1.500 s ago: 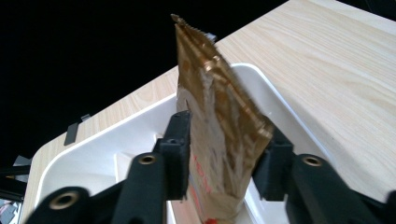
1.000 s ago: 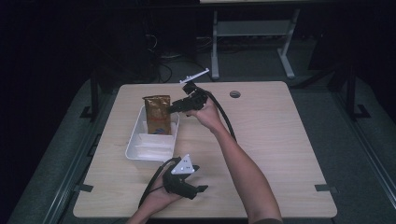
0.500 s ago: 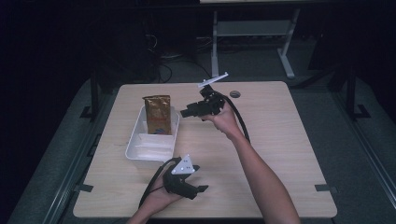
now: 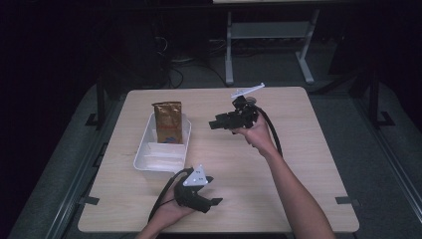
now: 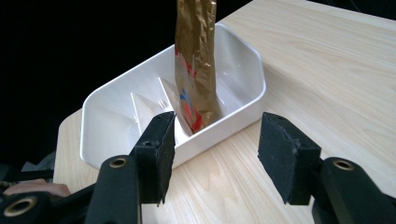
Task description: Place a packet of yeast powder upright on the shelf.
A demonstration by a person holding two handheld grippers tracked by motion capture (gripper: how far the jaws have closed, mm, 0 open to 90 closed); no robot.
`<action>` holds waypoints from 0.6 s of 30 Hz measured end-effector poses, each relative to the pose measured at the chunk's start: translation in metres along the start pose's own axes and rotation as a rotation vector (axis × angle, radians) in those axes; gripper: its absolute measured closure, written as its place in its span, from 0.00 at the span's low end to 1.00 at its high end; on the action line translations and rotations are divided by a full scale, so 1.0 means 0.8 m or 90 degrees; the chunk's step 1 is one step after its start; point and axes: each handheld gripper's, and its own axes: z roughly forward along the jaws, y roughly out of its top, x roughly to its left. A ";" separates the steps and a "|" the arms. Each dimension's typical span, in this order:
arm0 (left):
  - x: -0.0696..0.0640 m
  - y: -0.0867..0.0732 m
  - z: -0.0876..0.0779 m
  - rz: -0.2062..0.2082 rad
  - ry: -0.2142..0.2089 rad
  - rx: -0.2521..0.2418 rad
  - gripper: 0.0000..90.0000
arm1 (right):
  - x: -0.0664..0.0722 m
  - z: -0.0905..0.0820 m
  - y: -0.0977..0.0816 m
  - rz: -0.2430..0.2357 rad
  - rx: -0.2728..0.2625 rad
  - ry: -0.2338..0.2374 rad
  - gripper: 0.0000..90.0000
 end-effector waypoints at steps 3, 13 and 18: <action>0.000 0.000 0.000 -0.001 0.000 0.000 0.27 | -0.002 -0.009 -0.009 0.004 -0.002 -0.004 0.49; 0.000 0.000 0.000 -0.002 -0.001 0.000 0.27 | -0.008 -0.035 -0.031 0.018 0.007 -0.010 0.47; 0.001 0.000 0.000 -0.006 -0.001 -0.002 0.27 | -0.008 -0.048 -0.041 0.017 -0.004 -0.014 0.46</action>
